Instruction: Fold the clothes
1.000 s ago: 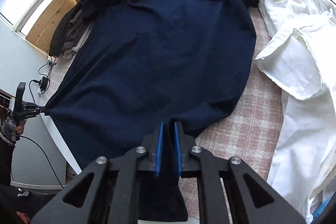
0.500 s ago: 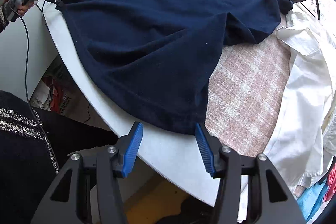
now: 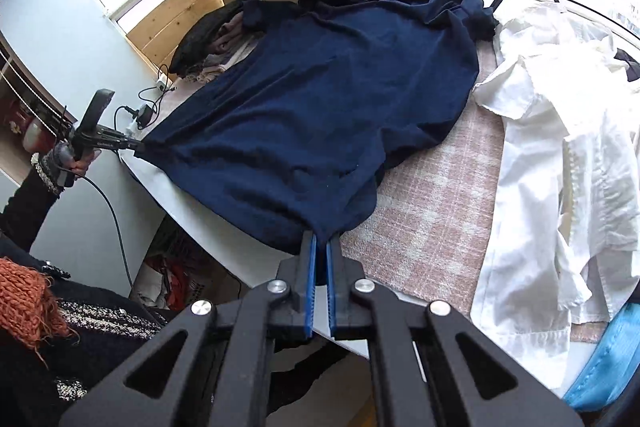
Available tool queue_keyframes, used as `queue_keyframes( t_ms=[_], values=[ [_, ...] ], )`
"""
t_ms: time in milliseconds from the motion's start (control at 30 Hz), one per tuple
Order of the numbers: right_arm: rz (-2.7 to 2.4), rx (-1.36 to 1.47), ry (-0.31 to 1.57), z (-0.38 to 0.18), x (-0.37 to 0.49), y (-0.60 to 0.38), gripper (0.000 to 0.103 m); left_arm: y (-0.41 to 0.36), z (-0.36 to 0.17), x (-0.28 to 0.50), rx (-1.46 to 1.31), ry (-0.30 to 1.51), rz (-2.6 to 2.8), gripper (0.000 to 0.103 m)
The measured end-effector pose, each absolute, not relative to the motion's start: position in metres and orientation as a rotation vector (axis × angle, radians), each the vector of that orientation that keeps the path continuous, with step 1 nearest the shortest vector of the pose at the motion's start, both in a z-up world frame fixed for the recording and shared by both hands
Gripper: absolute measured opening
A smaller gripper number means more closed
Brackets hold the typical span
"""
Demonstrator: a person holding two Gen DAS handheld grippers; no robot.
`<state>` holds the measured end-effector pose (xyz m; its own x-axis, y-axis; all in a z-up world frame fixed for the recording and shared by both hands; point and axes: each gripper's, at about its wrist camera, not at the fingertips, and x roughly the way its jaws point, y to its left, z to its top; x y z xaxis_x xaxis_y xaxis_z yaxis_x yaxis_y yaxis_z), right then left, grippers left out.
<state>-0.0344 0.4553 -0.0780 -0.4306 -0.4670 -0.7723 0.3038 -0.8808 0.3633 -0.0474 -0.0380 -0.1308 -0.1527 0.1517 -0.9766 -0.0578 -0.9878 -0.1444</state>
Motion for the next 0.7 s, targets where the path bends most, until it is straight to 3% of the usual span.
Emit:
queue_keyframes(
  t_ms=[133, 300, 567, 700],
  values=[
    [-2.406, 1.293, -0.279, -0.055, -0.028, 0.453, 0.005, -0.054, -0.146, -0.046, -1.961, -0.221, 2.259, 0.005],
    [-2.276, 1.545, -0.148, -0.106, -0.023, 0.433, 0.005, -0.086, -0.165, -0.039, -2.031, -0.299, 2.246, 0.005],
    [-2.307, 1.501, -0.401, -0.115, -0.053, 0.446, 0.005, -0.108, -0.144, -0.051, -1.997, -0.341, 2.296, 0.005],
    [-2.277, 1.621, -0.395, -0.143, -0.098, 0.436, 0.005, -0.112, -0.147, -0.072, -2.034, -0.272, 2.287, 0.005]
  ],
)
